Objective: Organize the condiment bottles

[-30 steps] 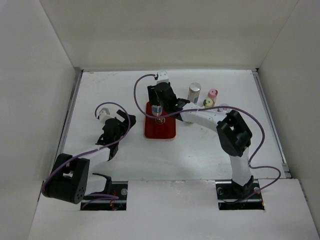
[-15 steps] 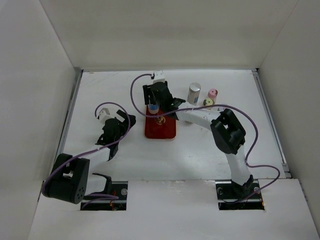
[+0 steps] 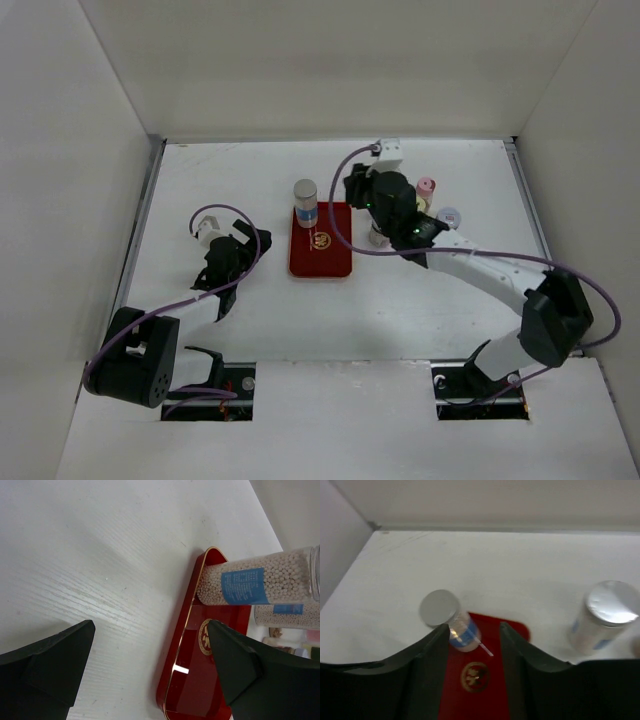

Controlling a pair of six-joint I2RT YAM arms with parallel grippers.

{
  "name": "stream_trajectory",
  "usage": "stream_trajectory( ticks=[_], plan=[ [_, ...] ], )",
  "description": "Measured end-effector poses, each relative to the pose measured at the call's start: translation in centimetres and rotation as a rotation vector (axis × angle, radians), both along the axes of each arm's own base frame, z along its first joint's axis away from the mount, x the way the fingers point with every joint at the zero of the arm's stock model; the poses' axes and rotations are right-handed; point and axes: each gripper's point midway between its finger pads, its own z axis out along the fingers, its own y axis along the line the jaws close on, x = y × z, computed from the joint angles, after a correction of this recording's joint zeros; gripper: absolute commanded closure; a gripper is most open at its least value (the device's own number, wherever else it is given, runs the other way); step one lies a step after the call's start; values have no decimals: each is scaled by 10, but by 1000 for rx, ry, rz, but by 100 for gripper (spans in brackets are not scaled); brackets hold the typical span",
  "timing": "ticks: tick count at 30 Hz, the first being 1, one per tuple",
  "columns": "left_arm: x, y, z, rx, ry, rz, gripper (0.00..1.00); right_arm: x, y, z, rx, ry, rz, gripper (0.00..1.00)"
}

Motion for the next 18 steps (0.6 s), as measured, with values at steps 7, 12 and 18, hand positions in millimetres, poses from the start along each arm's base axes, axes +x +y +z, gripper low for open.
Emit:
stream_trajectory(
  ticks=[7, 12, 18],
  plan=[
    [0, 0, 0, -1, 0, 1, 0, 7, -90, -91, -86, 173, -226, 19],
    [0, 0, -1, -1, 3, 1, 0, -2, -107, -142, -173, 279, -268, 7],
    [0, 0, -1, -1, 3, 1, 0, 5, -111, -169, -201, 325, -288, 17]
  ],
)
